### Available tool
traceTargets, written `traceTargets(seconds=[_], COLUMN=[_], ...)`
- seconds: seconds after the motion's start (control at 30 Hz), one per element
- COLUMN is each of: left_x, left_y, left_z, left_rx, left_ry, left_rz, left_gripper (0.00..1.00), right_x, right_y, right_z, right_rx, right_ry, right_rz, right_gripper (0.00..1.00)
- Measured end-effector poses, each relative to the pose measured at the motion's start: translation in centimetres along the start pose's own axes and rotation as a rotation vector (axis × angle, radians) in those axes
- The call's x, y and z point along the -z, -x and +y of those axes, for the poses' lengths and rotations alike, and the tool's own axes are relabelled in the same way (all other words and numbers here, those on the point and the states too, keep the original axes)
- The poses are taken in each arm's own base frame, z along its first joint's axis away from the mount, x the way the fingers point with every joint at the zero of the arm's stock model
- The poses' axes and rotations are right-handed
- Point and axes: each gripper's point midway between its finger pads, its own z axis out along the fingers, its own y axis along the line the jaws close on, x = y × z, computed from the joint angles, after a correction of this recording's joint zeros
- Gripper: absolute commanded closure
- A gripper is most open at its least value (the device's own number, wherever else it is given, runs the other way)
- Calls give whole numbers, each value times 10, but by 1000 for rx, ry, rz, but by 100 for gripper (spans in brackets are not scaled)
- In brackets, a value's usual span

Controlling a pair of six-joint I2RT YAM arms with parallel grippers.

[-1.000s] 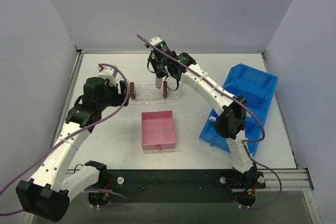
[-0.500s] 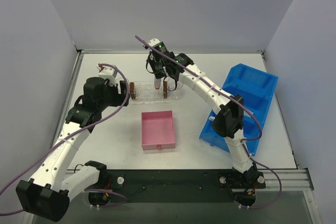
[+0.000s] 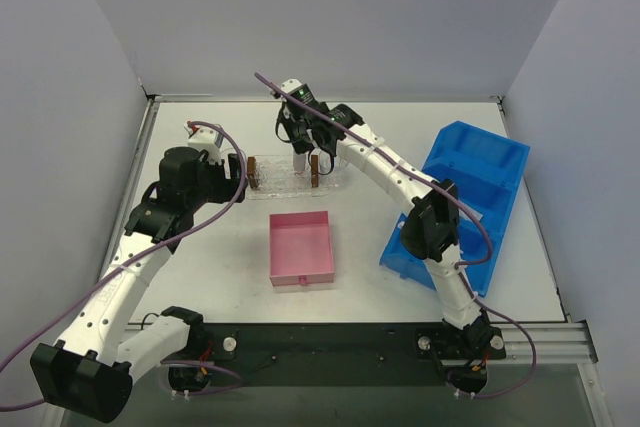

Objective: Prepare toiletry sets of a toothbrush and toothpaste on the tray

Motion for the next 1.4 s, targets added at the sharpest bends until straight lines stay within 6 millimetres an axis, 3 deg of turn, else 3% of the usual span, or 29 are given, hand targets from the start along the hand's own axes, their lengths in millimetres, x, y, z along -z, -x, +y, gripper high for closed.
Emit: traceTargets(seconds=[1.4], left_x=[-2], left_y=[-6], left_z=[1], left_rx=[0], left_ry=[2], left_rz=[14], left_gripper=[20], right_x=[-13], right_y=[-7], right_z=[5], right_rx=[7], right_ry=[17], right_rz=[17], right_gripper=[100])
